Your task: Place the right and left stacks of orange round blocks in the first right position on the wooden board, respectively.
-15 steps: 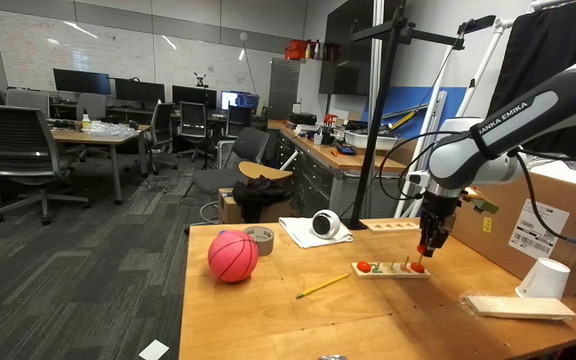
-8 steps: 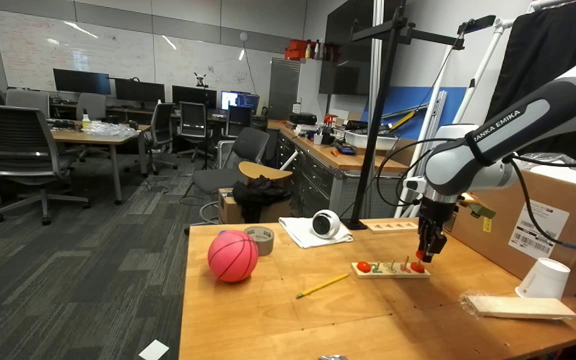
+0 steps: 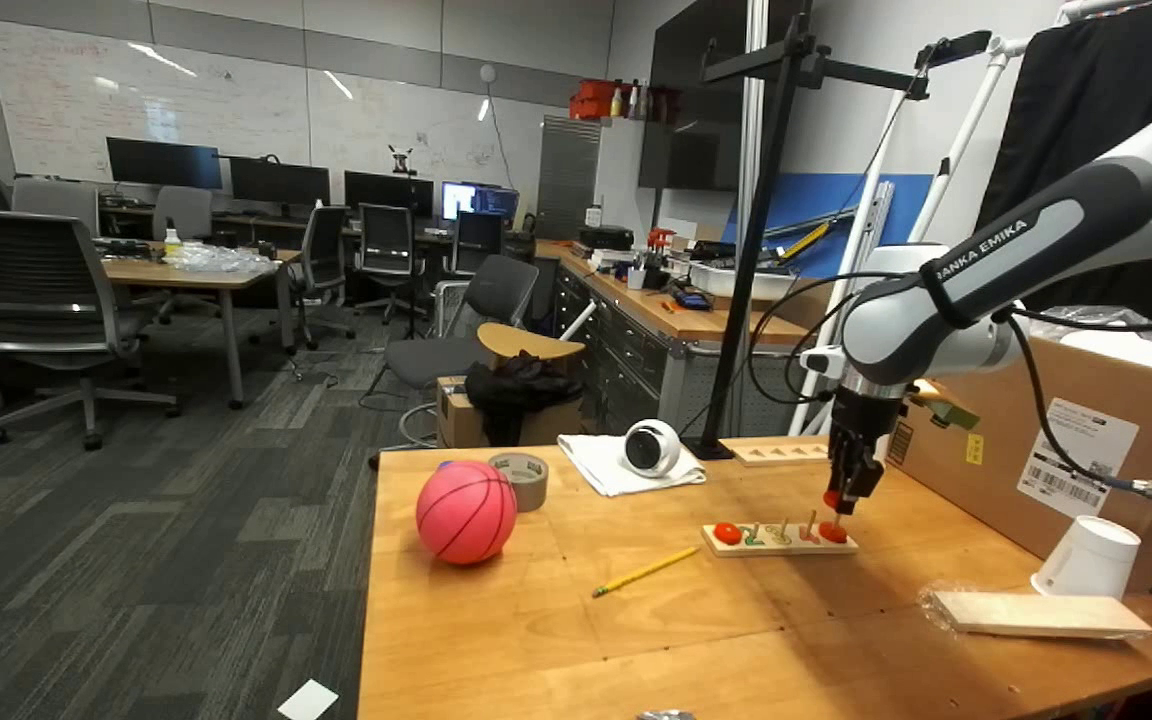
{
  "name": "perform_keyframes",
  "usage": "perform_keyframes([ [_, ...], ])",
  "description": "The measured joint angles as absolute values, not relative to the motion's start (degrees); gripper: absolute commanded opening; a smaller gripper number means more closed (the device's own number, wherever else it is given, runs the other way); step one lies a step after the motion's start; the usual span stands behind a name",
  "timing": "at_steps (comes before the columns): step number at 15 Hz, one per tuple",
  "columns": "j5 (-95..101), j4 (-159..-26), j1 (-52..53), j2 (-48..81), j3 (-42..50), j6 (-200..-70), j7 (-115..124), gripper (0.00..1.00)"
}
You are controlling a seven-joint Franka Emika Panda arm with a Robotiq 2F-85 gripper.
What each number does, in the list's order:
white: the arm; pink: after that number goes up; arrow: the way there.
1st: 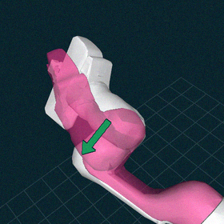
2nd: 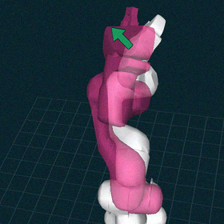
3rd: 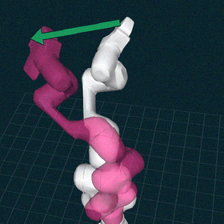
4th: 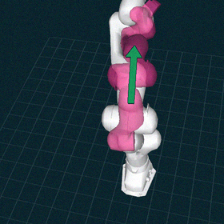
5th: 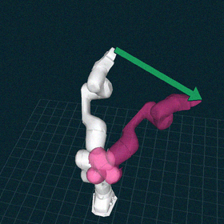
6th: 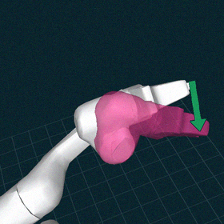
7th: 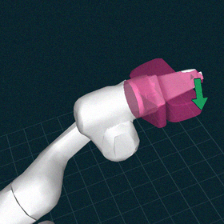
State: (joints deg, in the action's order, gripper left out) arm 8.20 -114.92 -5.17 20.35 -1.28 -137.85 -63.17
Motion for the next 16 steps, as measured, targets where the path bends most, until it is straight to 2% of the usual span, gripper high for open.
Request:
perform_keyframes([
  [16, 8.37, -113.51, -5.35, 21.24, -1.12, -137.83, -63.17, 0.16],
])
